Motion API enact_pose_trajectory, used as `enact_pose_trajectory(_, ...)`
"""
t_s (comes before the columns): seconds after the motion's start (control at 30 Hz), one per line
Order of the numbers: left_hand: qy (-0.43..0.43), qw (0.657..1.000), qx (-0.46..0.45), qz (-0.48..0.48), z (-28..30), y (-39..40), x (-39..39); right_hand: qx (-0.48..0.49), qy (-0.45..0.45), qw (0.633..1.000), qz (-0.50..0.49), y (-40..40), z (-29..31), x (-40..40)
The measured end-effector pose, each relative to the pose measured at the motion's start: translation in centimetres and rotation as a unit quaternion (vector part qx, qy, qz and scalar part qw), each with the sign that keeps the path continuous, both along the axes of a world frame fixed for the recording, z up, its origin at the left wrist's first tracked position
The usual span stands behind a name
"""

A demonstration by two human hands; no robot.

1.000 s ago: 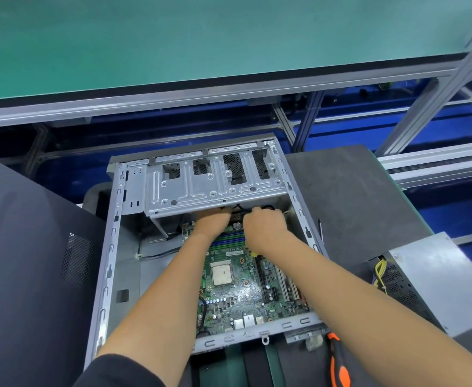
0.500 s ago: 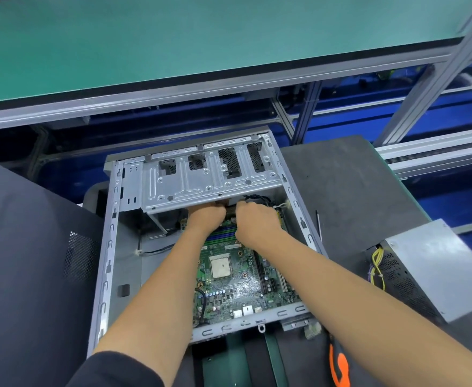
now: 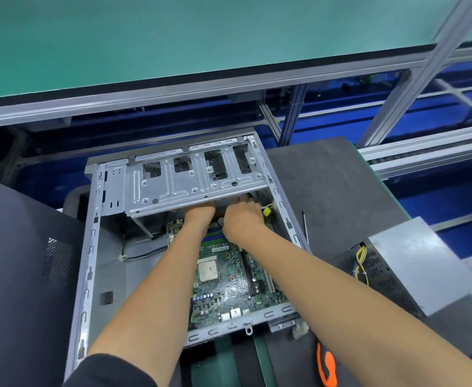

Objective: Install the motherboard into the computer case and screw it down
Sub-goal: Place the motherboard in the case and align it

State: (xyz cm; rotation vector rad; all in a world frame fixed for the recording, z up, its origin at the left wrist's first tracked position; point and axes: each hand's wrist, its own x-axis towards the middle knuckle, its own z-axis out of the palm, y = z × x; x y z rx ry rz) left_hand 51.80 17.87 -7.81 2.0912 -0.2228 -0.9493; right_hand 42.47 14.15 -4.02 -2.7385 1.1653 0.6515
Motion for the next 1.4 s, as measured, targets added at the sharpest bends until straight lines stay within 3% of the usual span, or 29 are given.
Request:
enact_pose_trajectory(0.17,0.086,0.983,-0.128,0.096,0.1,0.2,-0.4,-0.011,0.031,0.999,-0.016,-0.1,-0.5,0.8)
enact_pose_trajectory(0.37,0.134,0.96,-0.187,0.16,0.5,0.4,-0.6,0.037,0.057,0.997,-0.035,-0.8,-0.6,1.9)
enact_pose_trajectory(0.5,0.116,0.959,-0.194,0.17,0.7,0.2,-0.6,0.059,0.063,0.996,-0.037,-1.4,-0.8,2.5)
enact_pose_trajectory(0.63,0.091,0.976,-0.15,0.131,0.5,0.2,-0.3,0.066,0.048,0.995,-0.062,-2.3,-0.6,2.8)
enact_pose_trajectory(0.77,-0.003,0.996,-0.08,0.048,0.4,0.5,0.0,0.078,0.035,0.993,-0.078,-2.3,-0.8,3.0)
enact_pose_trajectory(0.97,-0.101,0.993,-0.051,-0.04,0.8,0.8,-0.2,0.096,-0.026,0.993,-0.063,-1.7,-0.1,3.1)
enact_pose_trajectory(1.17,-0.077,0.993,-0.074,-0.046,1.4,0.7,-0.4,0.05,-0.153,0.987,-0.007,0.8,0.5,2.1)
enact_pose_trajectory(1.4,-0.139,0.984,-0.021,-0.108,1.1,1.3,0.2,0.007,-0.189,0.98,0.067,1.6,1.3,0.8)
